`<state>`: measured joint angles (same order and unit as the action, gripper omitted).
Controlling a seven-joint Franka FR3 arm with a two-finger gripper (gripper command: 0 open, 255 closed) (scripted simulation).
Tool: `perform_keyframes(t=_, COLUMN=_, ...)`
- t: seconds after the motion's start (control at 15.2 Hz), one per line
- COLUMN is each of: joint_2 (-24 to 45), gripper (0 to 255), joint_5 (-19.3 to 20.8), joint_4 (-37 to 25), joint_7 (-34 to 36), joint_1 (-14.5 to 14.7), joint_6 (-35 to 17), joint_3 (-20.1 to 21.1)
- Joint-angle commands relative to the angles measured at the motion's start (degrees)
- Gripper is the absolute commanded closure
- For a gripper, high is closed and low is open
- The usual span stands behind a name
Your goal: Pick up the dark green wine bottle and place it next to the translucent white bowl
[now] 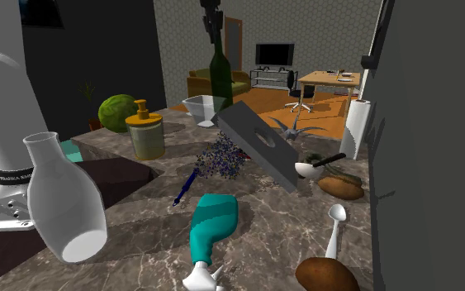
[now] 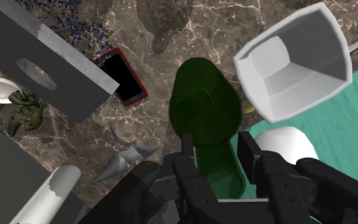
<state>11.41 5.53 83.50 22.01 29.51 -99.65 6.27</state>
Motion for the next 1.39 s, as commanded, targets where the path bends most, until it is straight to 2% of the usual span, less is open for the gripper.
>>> perform_keyframes(t=0.0, joint_2=-0.31, gripper=255, joint_5=0.0, joint_4=1.85, joint_7=0.13, joint_1=-0.02, joint_6=-1.61, joint_3=0.0)
perform_keyframes(t=1.19, joint_2=0.15, gripper=255, joint_5=0.45, joint_4=15.56, joint_7=1.23, joint_1=-0.24, joint_6=-15.75, joint_3=-0.17)
perform_keyframes(t=1.32, joint_2=0.15, gripper=255, joint_5=0.45, joint_4=15.57, joint_7=1.23, joint_1=-0.24, joint_6=-15.75, joint_3=-0.17)
